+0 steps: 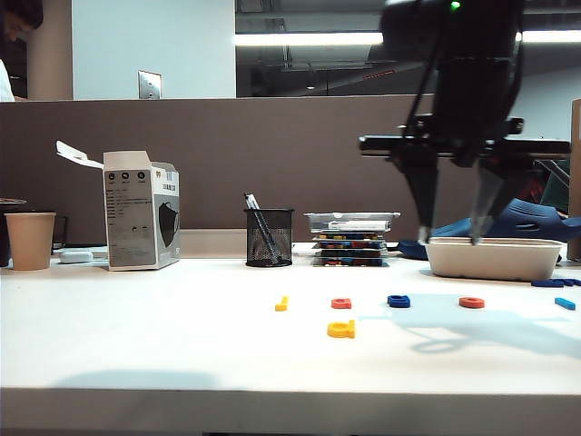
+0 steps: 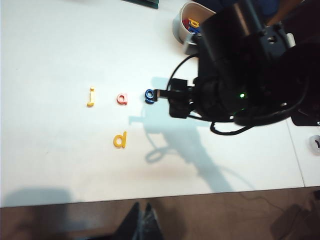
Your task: Select the appropriate letters from the row of letter magnets placed on the table to arrange into the word "dog".
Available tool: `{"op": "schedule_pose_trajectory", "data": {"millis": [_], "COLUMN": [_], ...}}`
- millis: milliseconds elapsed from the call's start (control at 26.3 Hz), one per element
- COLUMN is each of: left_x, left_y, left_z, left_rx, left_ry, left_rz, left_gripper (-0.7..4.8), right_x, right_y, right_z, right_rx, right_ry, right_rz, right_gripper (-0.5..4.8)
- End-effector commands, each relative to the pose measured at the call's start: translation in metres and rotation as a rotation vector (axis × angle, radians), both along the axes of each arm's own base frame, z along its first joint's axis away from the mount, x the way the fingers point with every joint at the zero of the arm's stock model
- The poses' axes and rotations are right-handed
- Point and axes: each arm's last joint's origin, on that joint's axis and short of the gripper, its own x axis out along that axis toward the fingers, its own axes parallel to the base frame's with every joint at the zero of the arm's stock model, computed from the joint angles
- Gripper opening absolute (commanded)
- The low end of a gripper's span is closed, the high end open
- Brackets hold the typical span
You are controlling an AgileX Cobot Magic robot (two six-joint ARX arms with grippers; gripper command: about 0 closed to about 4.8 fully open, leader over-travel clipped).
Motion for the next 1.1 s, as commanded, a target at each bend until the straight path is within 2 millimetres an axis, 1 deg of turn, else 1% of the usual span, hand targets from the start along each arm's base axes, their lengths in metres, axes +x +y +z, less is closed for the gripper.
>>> {"op": "schedule_pose_trajectory", "data": {"millis": [38, 228, 418, 571, 723, 913, 1103], "left_x": [0.0, 0.0, 0.0, 0.0, 0.0, 0.0, 0.0], "left_y": [0.001, 0.001, 0.001, 0.001, 0.001, 0.001, 0.001], "left_z": [0.001, 0.001, 0.001, 0.001, 0.001, 0.001, 0.001], "left_rx": [-0.004, -0.004, -0.005, -0.004, -0.004, -0.004, -0.004], "left_ry": [-0.006, -0.007, -0.007, -0.007, -0.007, -0.007, -0.006], "left_rz": [0.002, 0.002, 0.002, 0.003, 0.002, 0.002, 0.002], "left_gripper": [-0.05, -0.05, -0.05, -0.05, -0.05, -0.05, -0.05], "right_x": [0.005, 0.015, 0.025, 0.03, 0.042, 0.047, 0.05], "right_y": [-0.009, -0.021, -0.024, -0.022, -0.022, -0.025, -0.033], "right_z": [0.003, 0.003, -0.003, -0.015, -0.038, -0.045, -0.046], "right_rx": [-0.014, -0.012, -0.003, -0.018, -0.038, -0.048, -0.031], "right_ry": [-0.025, -0.068, -0.088, -0.059, -0.026, -0.019, -0.009], "right_rz": [-0.029, -0.049, -0.041, -0.035, -0.032, -0.031, -0.01], "right_gripper": [2.12, 2.12, 2.12, 2.12, 2.12, 2.12, 2.12]}}
